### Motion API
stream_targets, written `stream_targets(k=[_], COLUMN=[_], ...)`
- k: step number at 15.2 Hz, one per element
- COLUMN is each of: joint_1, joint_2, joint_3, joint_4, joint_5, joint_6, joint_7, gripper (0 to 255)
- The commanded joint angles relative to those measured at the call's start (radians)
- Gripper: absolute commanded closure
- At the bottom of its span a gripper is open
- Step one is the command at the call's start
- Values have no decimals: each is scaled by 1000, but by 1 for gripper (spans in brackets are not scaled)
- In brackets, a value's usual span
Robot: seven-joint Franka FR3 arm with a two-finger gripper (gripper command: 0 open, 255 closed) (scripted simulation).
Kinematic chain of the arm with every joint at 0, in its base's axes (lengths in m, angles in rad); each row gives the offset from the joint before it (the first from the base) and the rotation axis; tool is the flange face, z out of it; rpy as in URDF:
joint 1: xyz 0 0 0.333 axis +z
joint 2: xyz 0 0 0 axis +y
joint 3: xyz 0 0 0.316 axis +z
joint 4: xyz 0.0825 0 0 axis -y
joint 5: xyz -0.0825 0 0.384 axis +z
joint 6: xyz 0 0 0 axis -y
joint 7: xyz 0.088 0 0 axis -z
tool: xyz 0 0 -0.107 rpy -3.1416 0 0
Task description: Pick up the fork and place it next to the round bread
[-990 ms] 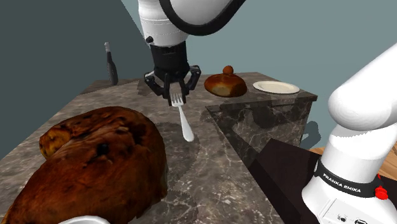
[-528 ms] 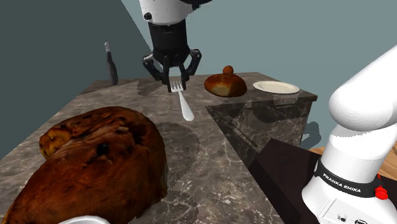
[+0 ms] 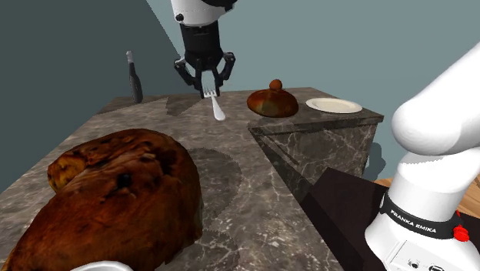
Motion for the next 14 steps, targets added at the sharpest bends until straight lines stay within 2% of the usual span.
stream_targets(k=[1,8,11,14], joint_1=[-39,-159,-184,-185], joint_2=[53,279,392,509], joint_3=[3,21,22,8], joint_4=[30,182,269,368], joint_5=[-40,-220,-312,-402], joint_6=[17,34,19,-8], joint_7=[-9,-14,-6,-2], gripper=[255,255,255,255])
